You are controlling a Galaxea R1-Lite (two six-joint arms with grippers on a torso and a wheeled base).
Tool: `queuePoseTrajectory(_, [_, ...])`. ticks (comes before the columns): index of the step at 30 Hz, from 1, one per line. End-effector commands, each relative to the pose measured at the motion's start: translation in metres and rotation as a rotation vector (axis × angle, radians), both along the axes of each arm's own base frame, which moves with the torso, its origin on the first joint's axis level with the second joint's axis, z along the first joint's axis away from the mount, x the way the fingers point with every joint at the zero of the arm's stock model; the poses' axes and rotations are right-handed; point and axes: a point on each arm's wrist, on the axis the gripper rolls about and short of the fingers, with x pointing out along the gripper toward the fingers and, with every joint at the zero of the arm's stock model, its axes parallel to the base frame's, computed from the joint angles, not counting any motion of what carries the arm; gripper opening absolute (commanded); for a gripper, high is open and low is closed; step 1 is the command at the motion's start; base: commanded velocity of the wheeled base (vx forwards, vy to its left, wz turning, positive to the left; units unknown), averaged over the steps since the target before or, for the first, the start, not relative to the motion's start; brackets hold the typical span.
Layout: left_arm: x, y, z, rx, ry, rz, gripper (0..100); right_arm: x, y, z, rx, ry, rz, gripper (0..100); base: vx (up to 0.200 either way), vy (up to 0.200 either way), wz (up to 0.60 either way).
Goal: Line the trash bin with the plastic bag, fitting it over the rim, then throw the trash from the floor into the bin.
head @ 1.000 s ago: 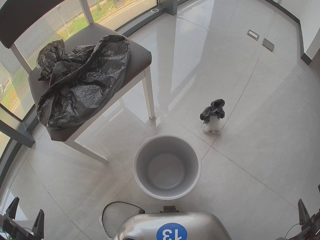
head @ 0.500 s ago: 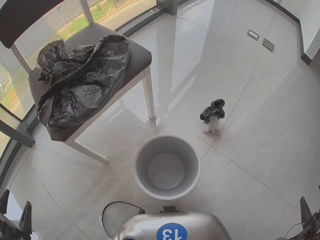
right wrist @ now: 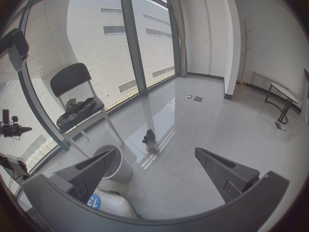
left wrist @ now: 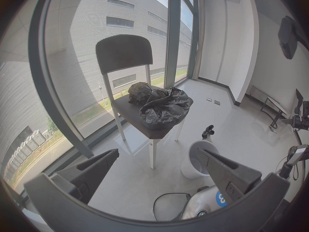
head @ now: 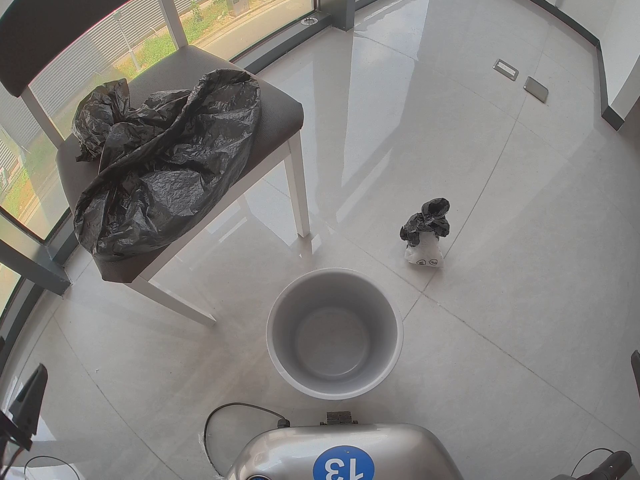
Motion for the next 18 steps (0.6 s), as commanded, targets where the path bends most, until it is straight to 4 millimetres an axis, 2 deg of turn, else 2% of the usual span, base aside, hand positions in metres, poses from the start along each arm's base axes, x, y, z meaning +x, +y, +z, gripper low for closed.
queuePoseTrajectory(1, [0.058,-0.006,0.041,0.040,0.176,-0.014,100,0.026,0.002,0.024,-0.006,0.112,0.043,100,0.000,0.000,0.00])
queuePoseTrajectory(3, [0.067,-0.005,0.045,0.042,0.195,0.039,100,0.027,0.002,0.025,-0.012,0.113,0.044,100,0.000,0.000,0.00])
queuePoseTrajectory(4, [0.078,-0.004,0.049,0.055,0.219,0.088,100,0.027,0.002,0.027,-0.023,0.111,0.048,100,0.000,0.000,0.00])
queuePoseTrajectory(8, [0.101,-0.003,0.058,0.069,0.264,0.112,100,0.027,0.002,0.029,-0.032,0.103,0.047,100,0.000,0.000,0.00])
queuePoseTrajectory(14, [0.112,-0.005,0.072,0.070,0.247,0.035,100,0.025,0.002,0.031,-0.034,0.089,0.048,100,0.000,0.000,0.00])
queuePoseTrajectory(18, [0.127,0.003,0.073,0.056,0.274,0.117,100,0.025,0.002,0.030,-0.036,0.092,0.047,100,0.000,0.000,0.00])
